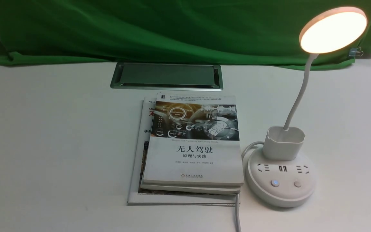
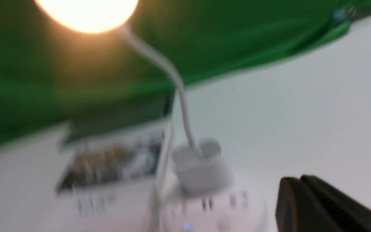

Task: Turn off the desk lamp on the white desktop by hand.
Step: 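Press the power button on the lamp base to turn the lamp off with the right gripper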

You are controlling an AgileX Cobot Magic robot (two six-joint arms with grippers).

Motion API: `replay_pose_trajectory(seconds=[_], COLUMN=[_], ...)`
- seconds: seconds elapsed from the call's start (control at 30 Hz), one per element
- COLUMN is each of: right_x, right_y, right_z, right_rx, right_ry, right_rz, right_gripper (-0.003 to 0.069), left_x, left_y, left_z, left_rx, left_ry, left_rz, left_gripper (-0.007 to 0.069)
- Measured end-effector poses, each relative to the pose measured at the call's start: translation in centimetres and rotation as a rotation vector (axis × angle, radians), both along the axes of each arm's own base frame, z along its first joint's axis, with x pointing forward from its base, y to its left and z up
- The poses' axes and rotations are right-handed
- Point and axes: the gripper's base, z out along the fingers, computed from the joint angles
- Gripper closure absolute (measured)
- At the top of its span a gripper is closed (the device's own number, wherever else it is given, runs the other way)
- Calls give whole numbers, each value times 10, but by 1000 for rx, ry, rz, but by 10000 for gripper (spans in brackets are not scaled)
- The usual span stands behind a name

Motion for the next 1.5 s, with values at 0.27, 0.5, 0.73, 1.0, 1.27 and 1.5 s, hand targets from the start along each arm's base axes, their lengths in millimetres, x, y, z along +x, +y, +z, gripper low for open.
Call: replay_pose_trajectory(seconds=[0.27, 0.5, 0.73, 1.0, 1.27, 1.5], right_x=[82, 143, 183, 214, 221, 230], right_y=[18, 38, 83, 94, 96, 92], right_z=[18, -11, -46, -70, -82, -96], right_rx=[-288, -350, -410, -424, -425, -418], right_ry=[624, 795, 849, 910, 929, 960], right_rz=[214, 298, 414, 419, 415, 400], right_gripper=[624, 624, 624, 624, 624, 624], left_x=[0, 0, 0, 0, 0, 0], left_y=[0, 0, 0, 0, 0, 0], left_z=[0, 0, 0, 0, 0, 0], left_rx=[0, 0, 0, 0, 0, -1], left_ry=[0, 0, 0, 0, 0, 0], left_rz=[0, 0, 0, 0, 0, 0], left_gripper=[605, 605, 605, 605, 605, 605])
